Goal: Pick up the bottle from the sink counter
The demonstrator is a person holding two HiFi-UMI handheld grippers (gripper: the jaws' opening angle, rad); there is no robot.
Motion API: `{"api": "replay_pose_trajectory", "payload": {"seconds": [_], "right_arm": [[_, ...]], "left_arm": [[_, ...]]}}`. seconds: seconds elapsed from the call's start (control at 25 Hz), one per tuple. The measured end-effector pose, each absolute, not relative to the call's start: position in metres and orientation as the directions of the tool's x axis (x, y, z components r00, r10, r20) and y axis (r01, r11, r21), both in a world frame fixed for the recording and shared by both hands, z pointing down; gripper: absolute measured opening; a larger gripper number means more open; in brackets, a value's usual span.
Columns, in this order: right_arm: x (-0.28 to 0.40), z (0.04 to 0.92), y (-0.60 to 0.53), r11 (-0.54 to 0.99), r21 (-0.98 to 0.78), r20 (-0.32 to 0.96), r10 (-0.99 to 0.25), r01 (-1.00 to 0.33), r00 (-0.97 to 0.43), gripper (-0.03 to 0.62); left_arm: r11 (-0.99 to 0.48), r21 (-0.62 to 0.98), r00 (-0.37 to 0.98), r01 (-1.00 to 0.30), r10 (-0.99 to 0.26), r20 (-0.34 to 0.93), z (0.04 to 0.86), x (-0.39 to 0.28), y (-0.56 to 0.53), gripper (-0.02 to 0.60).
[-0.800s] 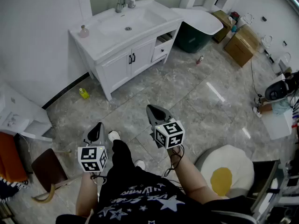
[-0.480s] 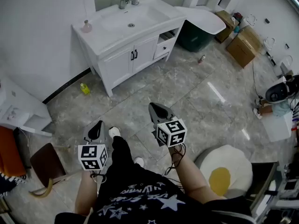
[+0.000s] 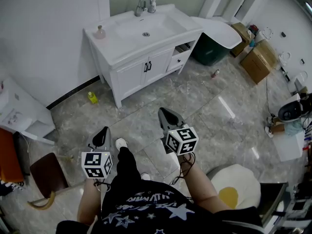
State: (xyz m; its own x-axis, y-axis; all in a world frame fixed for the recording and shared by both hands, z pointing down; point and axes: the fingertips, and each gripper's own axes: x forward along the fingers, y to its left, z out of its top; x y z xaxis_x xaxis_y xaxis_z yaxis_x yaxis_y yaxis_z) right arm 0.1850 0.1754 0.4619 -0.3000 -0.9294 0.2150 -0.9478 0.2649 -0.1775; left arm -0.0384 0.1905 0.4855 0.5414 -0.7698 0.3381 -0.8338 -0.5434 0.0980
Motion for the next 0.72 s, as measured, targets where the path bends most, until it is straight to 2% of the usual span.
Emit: {"api": "replay_pose_trajectory", "payload": {"seconds": [0.08,0.28,0.44,0.72], "right_arm": [[0.180,0.460,0.151,0.281,-0.175,0.213,-0.925,-0.944,-0.315,0.020],[0.161,0.455,0.070,0.343,-0.169,0.214,-0.902,-0.924,-0.374,0.209],[0.149,0.454,-0.003,0.355,-0.190,0.235,-0.889,-0.915,-0.394,0.293],[0.114,0.440,-0.117,0.374,-0.194,0.237,-0.879,-0.907,-0.414,0.312]], "left_arm": [[-0.535,0.102,0.535,-0.839,-0.776,0.334,0.486,-0.043,0.167,0.021],[-0.522,0.115,0.529,-0.845,-0.783,0.328,0.486,-0.053,0.087,0.021],[-0.507,0.126,0.519,-0.853,-0.790,0.326,0.483,-0.066,0.020,0.021],[-0.430,0.173,0.464,-0.886,-0.824,0.326,0.483,-0.115,-0.072,0.021]]}}
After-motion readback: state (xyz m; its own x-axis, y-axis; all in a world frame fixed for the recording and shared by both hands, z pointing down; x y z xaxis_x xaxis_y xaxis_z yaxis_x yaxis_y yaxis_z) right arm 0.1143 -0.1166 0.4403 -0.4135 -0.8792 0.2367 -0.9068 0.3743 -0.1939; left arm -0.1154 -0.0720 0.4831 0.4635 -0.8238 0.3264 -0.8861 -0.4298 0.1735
